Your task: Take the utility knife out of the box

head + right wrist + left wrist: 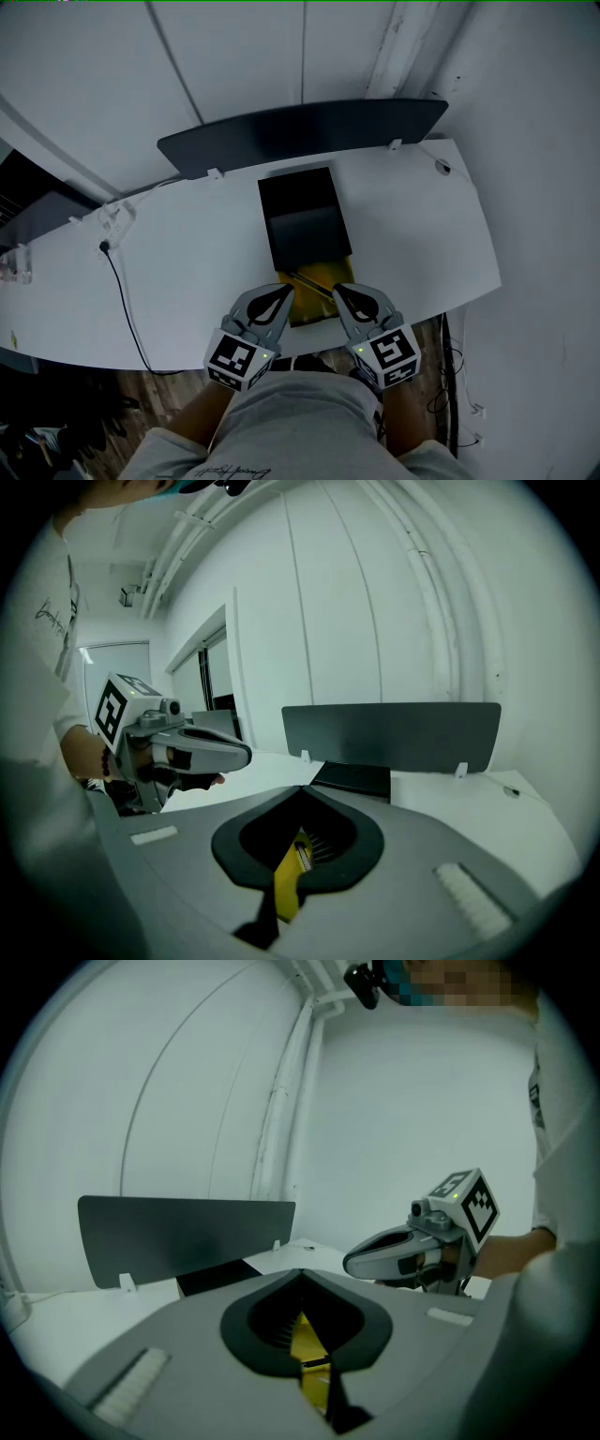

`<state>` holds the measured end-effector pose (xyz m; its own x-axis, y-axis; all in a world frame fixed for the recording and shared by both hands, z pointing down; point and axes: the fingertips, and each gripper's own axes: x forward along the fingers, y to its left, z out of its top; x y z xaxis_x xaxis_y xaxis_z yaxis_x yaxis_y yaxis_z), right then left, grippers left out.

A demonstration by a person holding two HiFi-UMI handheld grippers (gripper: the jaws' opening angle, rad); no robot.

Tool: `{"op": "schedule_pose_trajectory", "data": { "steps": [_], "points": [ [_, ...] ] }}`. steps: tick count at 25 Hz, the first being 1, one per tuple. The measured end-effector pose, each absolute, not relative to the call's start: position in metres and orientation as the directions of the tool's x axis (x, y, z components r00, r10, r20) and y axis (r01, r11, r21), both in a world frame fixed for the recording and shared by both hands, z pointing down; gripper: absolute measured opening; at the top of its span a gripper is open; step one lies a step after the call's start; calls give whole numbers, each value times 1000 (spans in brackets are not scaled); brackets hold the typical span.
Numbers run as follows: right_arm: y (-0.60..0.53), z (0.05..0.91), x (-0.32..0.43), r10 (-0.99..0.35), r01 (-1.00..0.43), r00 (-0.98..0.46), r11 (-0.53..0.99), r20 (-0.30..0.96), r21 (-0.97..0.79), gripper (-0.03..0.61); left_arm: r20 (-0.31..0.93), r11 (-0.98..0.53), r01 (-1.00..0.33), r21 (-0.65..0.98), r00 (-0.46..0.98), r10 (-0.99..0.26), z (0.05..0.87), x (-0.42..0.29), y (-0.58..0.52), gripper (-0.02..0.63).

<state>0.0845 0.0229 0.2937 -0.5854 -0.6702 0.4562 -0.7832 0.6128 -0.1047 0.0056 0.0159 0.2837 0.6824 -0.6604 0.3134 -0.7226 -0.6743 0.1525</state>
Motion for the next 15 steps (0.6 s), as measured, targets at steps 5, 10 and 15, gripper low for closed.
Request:
{"op": "schedule_pose_trajectory", "data": {
  "steps": [5,10,15],
  "points": [
    [18,310,81,-653,-783,-579,612,488,-109,15,335,-677,-721,150,681,-651,294,-3,8,0],
    [13,321,84,-647,-792,-562,601,515,-109,15,354,-679,-717,158,683,-639,304,-7,4,0],
    [10,330,83,-641,-794,-558,597,526,-115,15,367,-678,-715,169,684,-630,314,-9,1,0]
  ]
}}
